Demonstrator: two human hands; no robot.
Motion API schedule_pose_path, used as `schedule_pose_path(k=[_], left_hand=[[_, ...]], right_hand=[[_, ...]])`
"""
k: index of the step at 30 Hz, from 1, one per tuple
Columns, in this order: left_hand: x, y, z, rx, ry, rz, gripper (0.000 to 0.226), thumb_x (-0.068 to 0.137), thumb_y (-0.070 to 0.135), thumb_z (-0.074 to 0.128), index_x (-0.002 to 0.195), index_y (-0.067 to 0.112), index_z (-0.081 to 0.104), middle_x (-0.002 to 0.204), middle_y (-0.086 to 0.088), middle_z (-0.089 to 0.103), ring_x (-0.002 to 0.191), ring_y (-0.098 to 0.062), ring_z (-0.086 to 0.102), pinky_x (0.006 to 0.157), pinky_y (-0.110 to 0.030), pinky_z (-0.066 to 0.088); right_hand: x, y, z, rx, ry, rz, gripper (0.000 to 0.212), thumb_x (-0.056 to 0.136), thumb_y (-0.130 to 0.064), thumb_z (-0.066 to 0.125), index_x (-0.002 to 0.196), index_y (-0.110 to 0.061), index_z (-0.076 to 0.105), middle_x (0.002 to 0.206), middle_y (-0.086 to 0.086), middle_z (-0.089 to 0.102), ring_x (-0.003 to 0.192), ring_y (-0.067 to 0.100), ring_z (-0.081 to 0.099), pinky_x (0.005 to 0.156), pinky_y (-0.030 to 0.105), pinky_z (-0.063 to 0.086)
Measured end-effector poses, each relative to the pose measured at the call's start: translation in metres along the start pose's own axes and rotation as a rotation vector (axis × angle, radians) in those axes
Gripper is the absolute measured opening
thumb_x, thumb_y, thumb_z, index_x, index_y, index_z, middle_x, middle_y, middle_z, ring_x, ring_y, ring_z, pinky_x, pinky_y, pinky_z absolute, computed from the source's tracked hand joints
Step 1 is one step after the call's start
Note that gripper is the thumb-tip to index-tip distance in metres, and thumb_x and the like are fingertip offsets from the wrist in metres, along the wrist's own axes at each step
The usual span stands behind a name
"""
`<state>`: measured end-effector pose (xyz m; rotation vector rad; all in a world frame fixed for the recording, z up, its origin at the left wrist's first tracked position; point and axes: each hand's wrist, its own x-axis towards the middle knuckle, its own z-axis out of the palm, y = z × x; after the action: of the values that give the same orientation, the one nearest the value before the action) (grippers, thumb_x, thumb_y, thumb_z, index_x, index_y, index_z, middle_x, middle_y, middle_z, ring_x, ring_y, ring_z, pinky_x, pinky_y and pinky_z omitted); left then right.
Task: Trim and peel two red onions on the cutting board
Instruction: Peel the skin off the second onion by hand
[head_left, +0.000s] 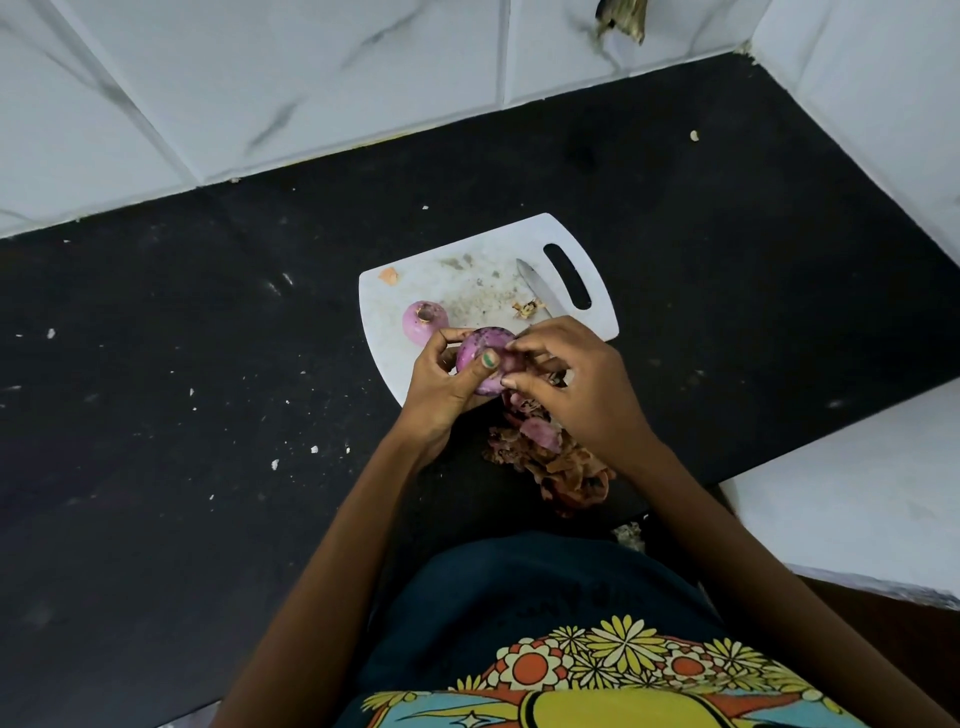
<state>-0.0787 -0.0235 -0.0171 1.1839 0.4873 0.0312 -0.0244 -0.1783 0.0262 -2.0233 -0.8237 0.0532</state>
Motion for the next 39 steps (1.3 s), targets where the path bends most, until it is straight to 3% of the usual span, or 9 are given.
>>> schedule_pose_path(k=[7,11,18,23,26,31,33,36,39], left_hand=[[0.001,-0.001,-0.002,-0.021,0.027,-0.023,0.089,0.039,0.062,0.088,0.107,0.015,0.054,0.12,-0.024,0.058,0.079,-0.02,0.071,0.067,-0.03,0.058],[-0.002,0.001,0.0,-0.02,0.024,-0.029,0.073,0.052,0.048,0.08,0.109,0.013,0.051,0.119,-0.024,0.06,0.075,-0.019,0.071,0.067,-0.029,0.058],[-0.001,0.001,0.001,-0.007,0.047,-0.015,0.057,0.058,0.04,0.076,0.103,0.015,0.053,0.113,-0.02,0.061,0.074,-0.017,0.07,0.063,-0.028,0.058],[-0.001,0.002,0.003,-0.002,0.049,-0.01,0.054,0.058,0.043,0.074,0.101,0.016,0.053,0.114,-0.024,0.06,0.069,-0.014,0.071,0.063,-0.028,0.058],[-0.002,0.003,0.004,-0.007,0.045,-0.005,0.054,0.059,0.044,0.073,0.101,0.016,0.053,0.112,-0.02,0.061,0.074,-0.015,0.071,0.064,-0.029,0.059],[-0.003,0.004,0.005,-0.034,0.044,-0.002,0.055,0.058,0.046,0.073,0.1,0.017,0.052,0.108,-0.017,0.061,0.07,-0.013,0.07,0.062,-0.027,0.058],[-0.002,0.003,0.005,-0.069,0.061,-0.014,0.07,0.048,0.059,0.078,0.098,0.016,0.053,0.096,-0.008,0.064,0.068,-0.012,0.07,0.062,-0.026,0.057],[0.002,0.003,0.001,-0.143,0.087,-0.045,0.08,0.037,0.068,0.082,0.093,0.017,0.056,0.087,0.001,0.068,0.074,-0.011,0.071,0.063,-0.027,0.058],[0.002,0.004,-0.001,-0.178,0.093,-0.079,0.042,0.072,0.051,0.066,0.096,0.017,0.056,0.103,-0.007,0.063,0.079,-0.012,0.07,0.063,-0.026,0.058]], right_hand=[[0.001,-0.006,0.005,-0.103,0.03,-0.053,0.019,0.075,-0.015,0.077,0.086,-0.002,0.068,0.088,0.007,0.063,0.08,0.022,0.062,0.071,0.041,0.054],[0.0,-0.004,0.008,-0.118,0.003,-0.029,0.016,0.076,-0.015,0.076,0.084,-0.003,0.069,0.086,0.007,0.064,0.08,0.024,0.061,0.071,0.043,0.052],[-0.002,-0.01,0.007,-0.066,-0.015,0.005,0.014,0.076,-0.01,0.076,0.084,-0.005,0.065,0.077,0.003,0.065,0.065,0.017,0.062,0.063,0.041,0.053],[-0.001,-0.012,0.003,0.124,0.048,0.186,0.03,0.077,-0.014,0.078,0.1,-0.008,0.061,0.082,-0.001,0.064,0.07,0.005,0.059,0.066,0.015,0.047],[0.001,-0.008,0.003,0.079,0.055,0.127,0.024,0.078,-0.016,0.077,0.096,-0.005,0.067,0.092,0.003,0.061,0.075,0.007,0.059,0.069,0.014,0.048],[0.002,-0.006,0.007,0.056,0.055,0.051,0.013,0.077,-0.009,0.076,0.085,-0.001,0.069,0.088,0.005,0.059,0.076,0.008,0.057,0.07,0.009,0.044],[0.002,-0.006,0.005,0.026,0.002,0.045,0.011,0.078,-0.009,0.076,0.084,-0.003,0.069,0.087,0.002,0.059,0.077,0.01,0.057,0.07,0.014,0.045],[0.0,0.0,-0.004,-0.125,-0.261,0.124,0.01,0.081,-0.017,0.073,0.086,-0.009,0.069,0.093,-0.01,0.057,0.087,0.008,0.054,0.078,0.029,0.045],[-0.005,0.009,-0.012,-0.309,-0.439,0.222,0.009,0.089,-0.019,0.064,0.095,-0.017,0.07,0.11,-0.006,0.059,0.102,0.012,0.054,0.09,0.037,0.044]])
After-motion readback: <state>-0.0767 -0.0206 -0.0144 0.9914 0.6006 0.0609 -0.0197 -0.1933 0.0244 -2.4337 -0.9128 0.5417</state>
